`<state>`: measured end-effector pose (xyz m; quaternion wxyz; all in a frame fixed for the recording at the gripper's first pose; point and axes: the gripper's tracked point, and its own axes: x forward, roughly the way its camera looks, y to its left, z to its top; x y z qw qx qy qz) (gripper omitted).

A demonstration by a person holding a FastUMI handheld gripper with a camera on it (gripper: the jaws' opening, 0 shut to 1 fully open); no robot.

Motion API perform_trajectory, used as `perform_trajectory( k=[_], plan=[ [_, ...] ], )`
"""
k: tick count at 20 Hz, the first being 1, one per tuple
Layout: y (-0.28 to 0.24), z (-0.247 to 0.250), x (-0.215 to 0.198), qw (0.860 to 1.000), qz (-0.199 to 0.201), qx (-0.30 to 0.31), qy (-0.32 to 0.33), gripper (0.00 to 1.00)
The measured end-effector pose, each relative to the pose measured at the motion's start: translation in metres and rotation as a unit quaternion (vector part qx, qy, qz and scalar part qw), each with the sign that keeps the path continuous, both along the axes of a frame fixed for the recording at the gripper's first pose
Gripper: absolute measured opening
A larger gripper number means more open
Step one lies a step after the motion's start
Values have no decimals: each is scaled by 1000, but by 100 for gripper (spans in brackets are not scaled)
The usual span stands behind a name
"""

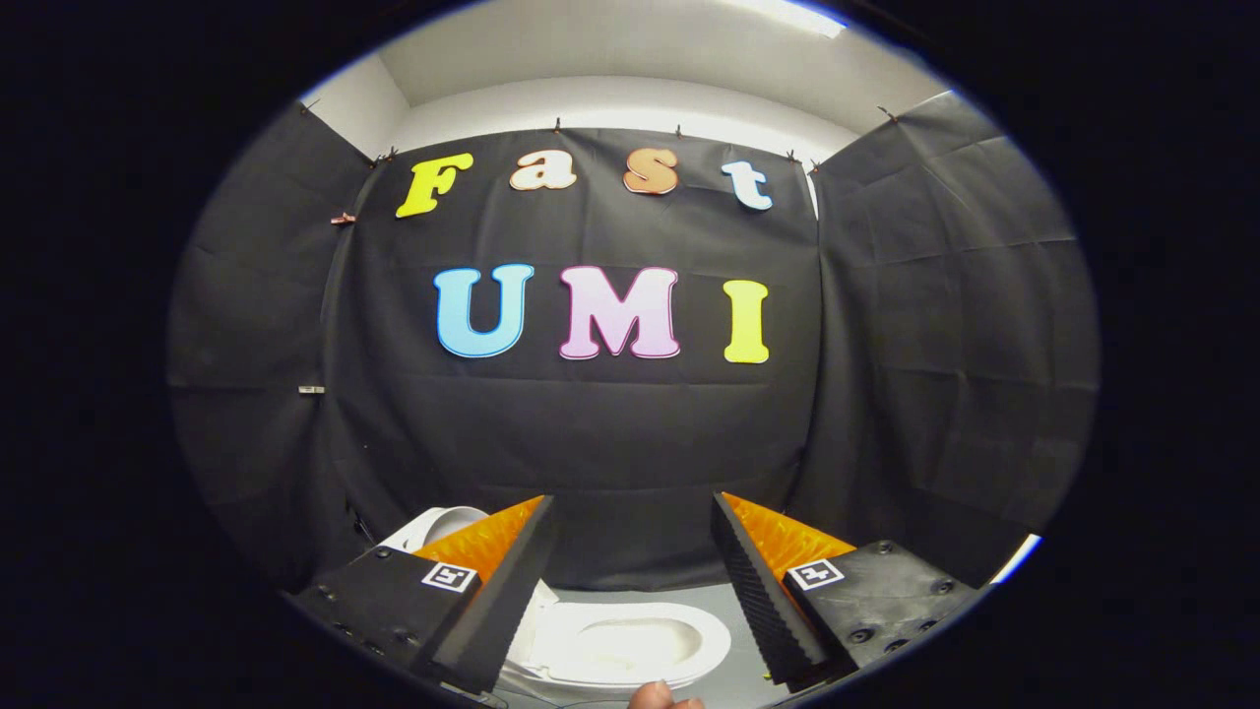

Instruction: Open the toilet lid.

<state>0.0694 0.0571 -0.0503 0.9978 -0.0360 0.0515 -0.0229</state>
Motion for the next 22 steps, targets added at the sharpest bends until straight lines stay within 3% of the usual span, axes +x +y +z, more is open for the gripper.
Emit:
perform_trajectory(
  k=[8, 22],
  plan=[
    [-22, 13, -4, 1000, -13, 3, -12, 98],
    [-16, 11, -3, 1000, -14, -1, -11, 99]
  ],
)
